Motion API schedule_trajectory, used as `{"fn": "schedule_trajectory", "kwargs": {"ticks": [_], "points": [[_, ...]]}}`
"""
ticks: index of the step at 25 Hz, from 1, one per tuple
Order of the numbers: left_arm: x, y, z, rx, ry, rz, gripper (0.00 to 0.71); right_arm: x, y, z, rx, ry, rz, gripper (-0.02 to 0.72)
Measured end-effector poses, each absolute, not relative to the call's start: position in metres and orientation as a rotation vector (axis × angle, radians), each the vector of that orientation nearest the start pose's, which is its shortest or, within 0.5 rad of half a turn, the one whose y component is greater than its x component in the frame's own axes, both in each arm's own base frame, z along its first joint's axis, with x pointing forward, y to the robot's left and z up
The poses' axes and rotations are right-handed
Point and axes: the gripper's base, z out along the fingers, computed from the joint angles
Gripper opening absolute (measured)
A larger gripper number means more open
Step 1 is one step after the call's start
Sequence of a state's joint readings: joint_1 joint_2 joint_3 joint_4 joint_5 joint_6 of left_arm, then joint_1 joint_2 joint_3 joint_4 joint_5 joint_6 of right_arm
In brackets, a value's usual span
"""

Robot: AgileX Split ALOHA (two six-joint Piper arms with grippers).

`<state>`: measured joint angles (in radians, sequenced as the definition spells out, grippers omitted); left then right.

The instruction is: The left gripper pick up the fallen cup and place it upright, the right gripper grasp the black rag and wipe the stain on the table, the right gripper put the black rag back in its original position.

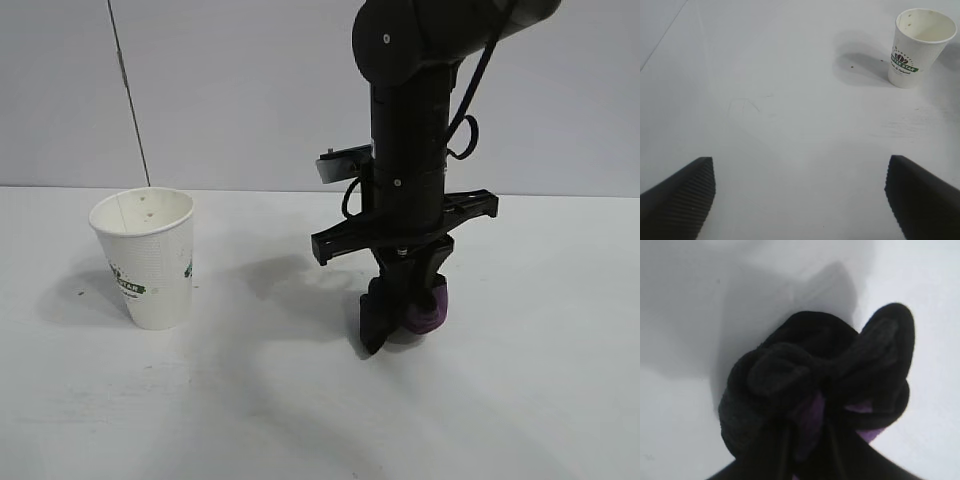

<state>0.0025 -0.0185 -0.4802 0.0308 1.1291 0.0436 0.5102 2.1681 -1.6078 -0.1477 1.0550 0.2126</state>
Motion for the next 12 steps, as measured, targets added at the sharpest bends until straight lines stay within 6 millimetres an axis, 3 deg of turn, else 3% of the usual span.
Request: {"fn": "schedule_trajectory", "kwargs": {"ticks": [4,9,12], "points": [[-0.008,0.003,0.266,0.041,2.114,0.065,0.663,0.38,0.199,0.15,-0.545,2.999,-0.159,0.4],[-0.008,0.003,0.266,0.04,2.114,0.064,0.663,0.382,0.194,0.153,-0.504,2.999,-0.155,0.436],[-0.008,0.003,0.266,0.04,2.114,0.064,0.663,0.384,0.184,0.168,-0.464,2.98,-0.161,0.442]]}}
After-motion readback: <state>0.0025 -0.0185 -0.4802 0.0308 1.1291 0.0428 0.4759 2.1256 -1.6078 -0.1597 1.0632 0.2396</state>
